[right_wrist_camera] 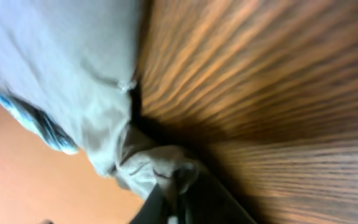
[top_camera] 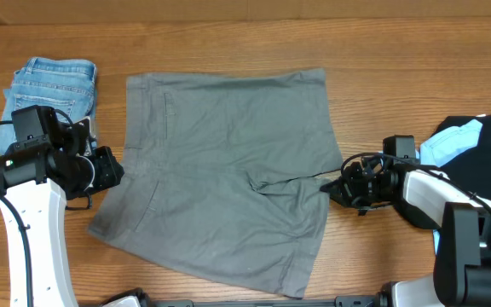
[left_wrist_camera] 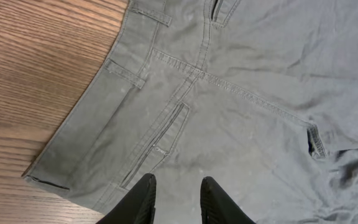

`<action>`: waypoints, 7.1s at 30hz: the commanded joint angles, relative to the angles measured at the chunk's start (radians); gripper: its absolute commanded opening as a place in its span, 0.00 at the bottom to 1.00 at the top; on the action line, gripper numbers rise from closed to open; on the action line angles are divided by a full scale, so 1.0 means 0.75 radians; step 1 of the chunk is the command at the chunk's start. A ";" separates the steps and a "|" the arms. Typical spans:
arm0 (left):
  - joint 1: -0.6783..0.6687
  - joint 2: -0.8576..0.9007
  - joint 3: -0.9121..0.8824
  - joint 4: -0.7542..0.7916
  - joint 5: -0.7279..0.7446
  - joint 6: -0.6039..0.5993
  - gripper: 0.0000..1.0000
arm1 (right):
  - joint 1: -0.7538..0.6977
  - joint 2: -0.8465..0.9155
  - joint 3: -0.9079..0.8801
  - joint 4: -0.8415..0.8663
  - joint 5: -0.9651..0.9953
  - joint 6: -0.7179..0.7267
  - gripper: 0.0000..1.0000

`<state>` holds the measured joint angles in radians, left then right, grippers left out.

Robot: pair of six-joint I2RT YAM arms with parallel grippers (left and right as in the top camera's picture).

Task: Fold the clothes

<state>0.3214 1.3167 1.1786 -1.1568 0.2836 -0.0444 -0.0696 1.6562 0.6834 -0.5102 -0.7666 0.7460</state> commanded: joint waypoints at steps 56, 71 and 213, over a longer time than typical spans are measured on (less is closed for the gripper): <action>-0.326 0.904 -0.132 1.082 -0.271 0.180 0.04 | 0.064 -0.495 0.259 -0.290 -0.240 -0.936 0.46; -0.136 0.950 -0.075 1.028 -0.279 -0.144 0.04 | 0.329 -0.384 0.257 -0.167 0.323 -0.542 0.46; 0.446 -0.028 -0.702 0.307 0.044 -0.408 0.04 | 0.060 -0.464 0.101 -0.966 0.480 -0.396 0.78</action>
<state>0.6498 1.2926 0.6086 -0.9173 0.2680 -0.3996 -0.0261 1.3014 0.8059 -1.2469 -0.3614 0.4450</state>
